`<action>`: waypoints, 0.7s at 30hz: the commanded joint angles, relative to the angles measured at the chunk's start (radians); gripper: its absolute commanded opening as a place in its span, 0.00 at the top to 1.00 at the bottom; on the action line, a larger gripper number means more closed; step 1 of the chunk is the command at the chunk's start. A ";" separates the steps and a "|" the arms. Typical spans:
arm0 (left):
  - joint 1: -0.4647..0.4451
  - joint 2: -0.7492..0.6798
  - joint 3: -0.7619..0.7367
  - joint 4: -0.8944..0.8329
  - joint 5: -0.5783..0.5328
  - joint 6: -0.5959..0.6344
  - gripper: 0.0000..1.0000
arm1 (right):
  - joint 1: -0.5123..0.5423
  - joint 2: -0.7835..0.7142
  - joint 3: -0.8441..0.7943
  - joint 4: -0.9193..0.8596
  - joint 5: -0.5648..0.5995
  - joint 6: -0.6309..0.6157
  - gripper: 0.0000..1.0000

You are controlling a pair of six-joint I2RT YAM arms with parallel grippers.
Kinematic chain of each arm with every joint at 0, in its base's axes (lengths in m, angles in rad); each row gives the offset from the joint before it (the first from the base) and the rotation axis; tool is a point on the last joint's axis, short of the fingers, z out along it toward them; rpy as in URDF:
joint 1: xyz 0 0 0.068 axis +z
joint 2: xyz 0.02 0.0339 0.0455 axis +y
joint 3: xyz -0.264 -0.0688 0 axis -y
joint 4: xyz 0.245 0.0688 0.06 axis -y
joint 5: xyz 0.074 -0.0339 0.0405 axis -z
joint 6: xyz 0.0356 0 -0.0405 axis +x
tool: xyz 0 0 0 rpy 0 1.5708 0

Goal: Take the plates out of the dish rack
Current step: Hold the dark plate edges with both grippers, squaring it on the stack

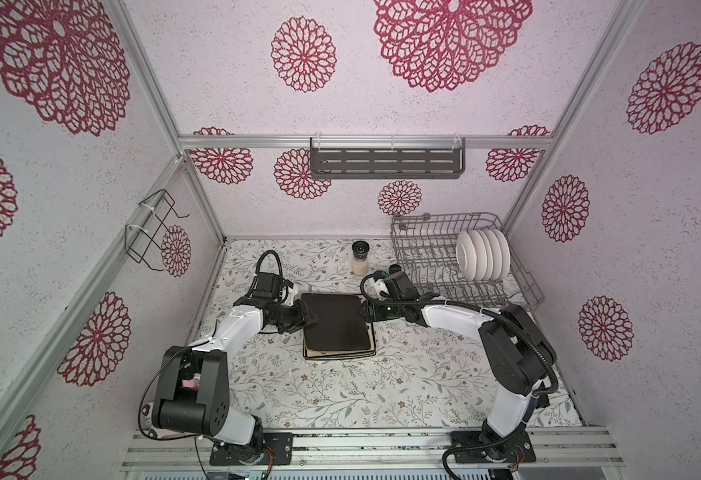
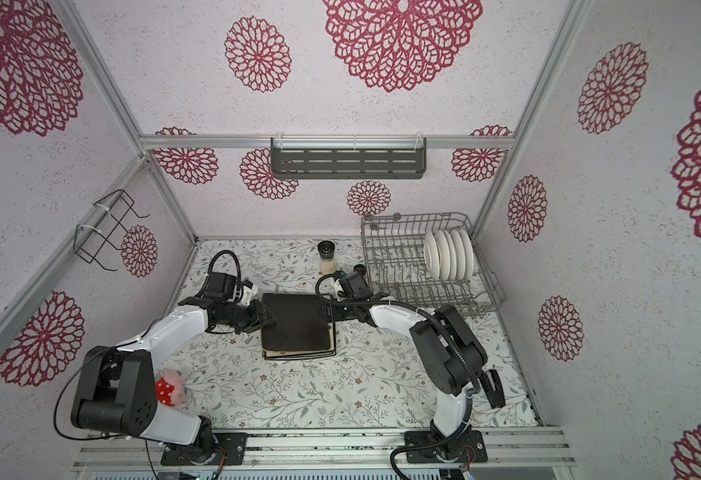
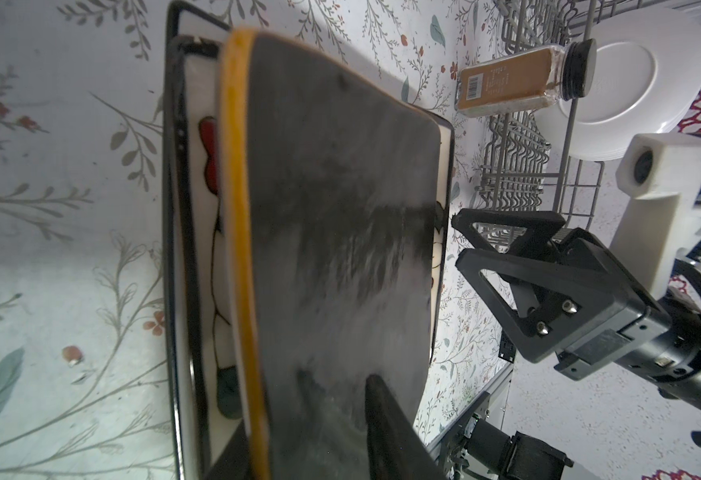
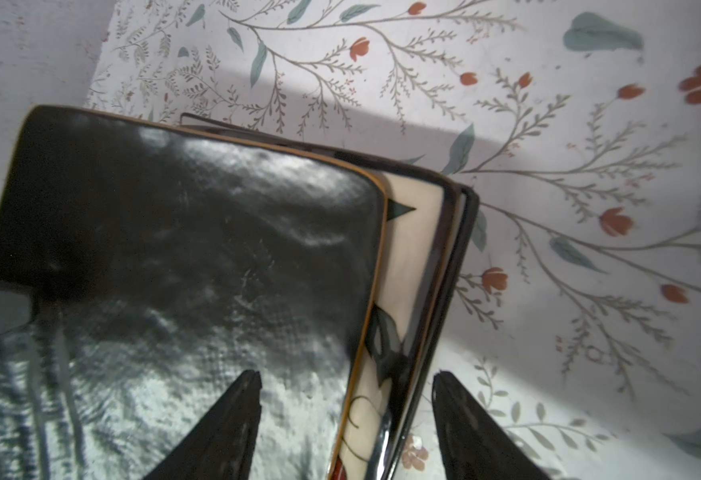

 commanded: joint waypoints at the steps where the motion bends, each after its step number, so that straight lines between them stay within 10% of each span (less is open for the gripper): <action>1: -0.007 -0.001 -0.015 0.068 0.029 0.011 0.64 | 0.021 0.001 0.055 -0.093 0.093 -0.059 0.32; 21: -0.009 0.017 -0.031 0.062 -0.022 0.015 0.62 | 0.032 0.066 0.096 -0.110 0.079 -0.070 0.34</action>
